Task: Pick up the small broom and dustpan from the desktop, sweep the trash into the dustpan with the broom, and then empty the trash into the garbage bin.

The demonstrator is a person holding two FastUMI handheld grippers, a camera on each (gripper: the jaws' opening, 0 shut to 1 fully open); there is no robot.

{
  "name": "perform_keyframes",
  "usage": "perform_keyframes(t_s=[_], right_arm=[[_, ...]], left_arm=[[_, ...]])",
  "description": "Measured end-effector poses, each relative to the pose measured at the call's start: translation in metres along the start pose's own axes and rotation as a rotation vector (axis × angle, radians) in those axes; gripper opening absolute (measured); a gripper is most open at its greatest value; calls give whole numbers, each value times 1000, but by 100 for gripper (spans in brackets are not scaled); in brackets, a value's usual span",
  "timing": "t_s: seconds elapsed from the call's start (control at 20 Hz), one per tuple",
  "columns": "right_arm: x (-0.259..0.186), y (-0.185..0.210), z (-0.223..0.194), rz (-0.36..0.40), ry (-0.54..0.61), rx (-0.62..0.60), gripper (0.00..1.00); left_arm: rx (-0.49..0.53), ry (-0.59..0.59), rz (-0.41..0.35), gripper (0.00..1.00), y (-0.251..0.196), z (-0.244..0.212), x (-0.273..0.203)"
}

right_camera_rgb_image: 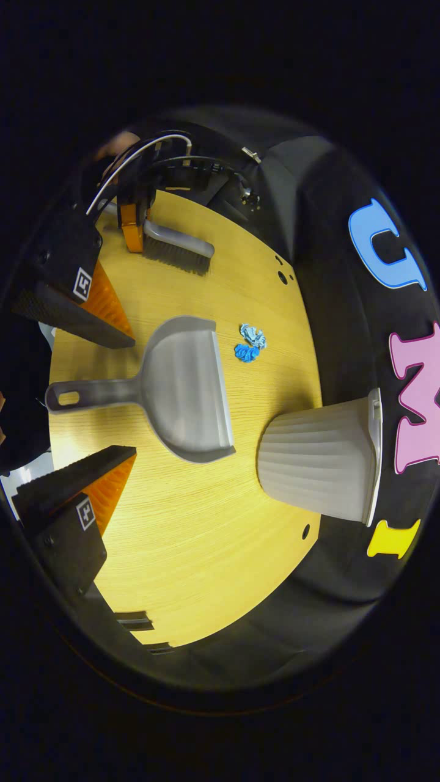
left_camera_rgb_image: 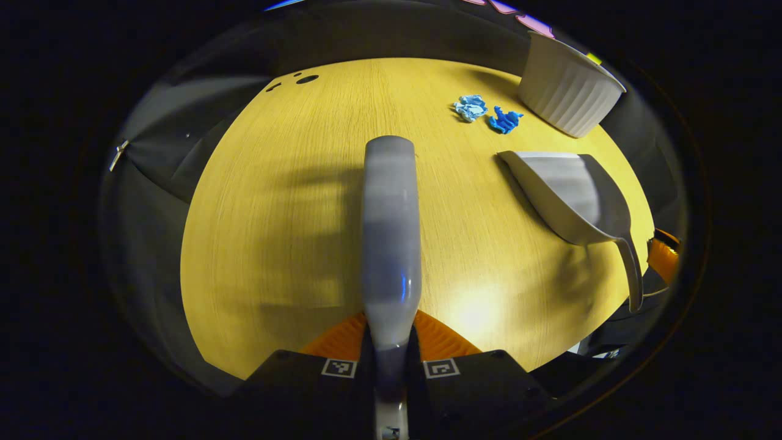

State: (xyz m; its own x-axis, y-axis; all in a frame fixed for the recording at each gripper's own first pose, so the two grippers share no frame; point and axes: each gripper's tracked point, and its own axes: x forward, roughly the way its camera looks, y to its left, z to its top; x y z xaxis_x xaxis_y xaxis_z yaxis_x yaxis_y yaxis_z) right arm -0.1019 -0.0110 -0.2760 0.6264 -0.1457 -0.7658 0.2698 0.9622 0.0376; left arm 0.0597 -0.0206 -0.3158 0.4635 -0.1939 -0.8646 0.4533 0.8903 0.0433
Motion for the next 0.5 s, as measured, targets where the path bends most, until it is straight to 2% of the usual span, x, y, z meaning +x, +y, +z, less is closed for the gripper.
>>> perform_keyframes(t_s=[0.05,0.2,0.5], right_arm=[[2,2,-3,3,9,-4,99],[11,7,-11,3,45,-7,99],[51,-3,-28,-36,151,14,99]], left_arm=[[-8,-29,-3,23,3,2,-5],[-5,-121,2,24,12,8,-28],[37,-208,38,24,22,24,-64]])
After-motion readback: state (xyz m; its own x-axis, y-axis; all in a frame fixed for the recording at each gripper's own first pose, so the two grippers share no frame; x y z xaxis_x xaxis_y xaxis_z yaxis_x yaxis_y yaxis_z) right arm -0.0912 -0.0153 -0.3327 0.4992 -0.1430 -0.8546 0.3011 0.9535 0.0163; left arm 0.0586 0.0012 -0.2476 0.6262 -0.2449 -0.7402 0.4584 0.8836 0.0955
